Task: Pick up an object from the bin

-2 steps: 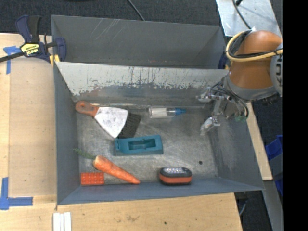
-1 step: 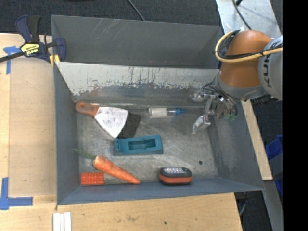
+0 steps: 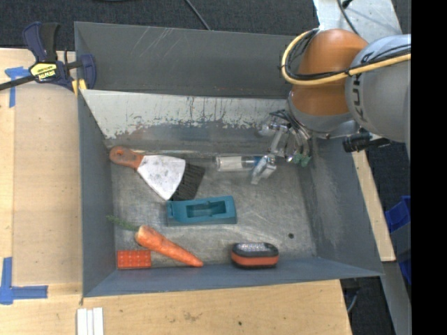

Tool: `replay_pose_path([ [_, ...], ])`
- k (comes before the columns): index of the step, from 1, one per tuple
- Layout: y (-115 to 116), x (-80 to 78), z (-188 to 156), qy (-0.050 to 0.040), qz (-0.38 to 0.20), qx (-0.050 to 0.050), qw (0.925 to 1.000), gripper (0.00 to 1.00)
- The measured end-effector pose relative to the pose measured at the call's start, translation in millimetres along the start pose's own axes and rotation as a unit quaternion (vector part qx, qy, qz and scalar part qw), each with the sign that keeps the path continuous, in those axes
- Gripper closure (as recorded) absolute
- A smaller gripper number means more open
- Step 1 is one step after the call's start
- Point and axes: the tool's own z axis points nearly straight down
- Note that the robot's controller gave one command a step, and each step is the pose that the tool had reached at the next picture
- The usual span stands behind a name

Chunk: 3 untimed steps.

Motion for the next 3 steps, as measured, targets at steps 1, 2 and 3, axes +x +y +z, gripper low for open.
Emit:
replay_pose_path([
  [1,-4,-3.4,60,0.0008,-0.149,0.001,0.9888,0.0],
  [2,25,-1.0,63,-0.0068,0.022,0.003,0.9997,1.0],
  [3,25,-1.0,63,-0.0068,0.021,0.003,0.9997,1.0],
])
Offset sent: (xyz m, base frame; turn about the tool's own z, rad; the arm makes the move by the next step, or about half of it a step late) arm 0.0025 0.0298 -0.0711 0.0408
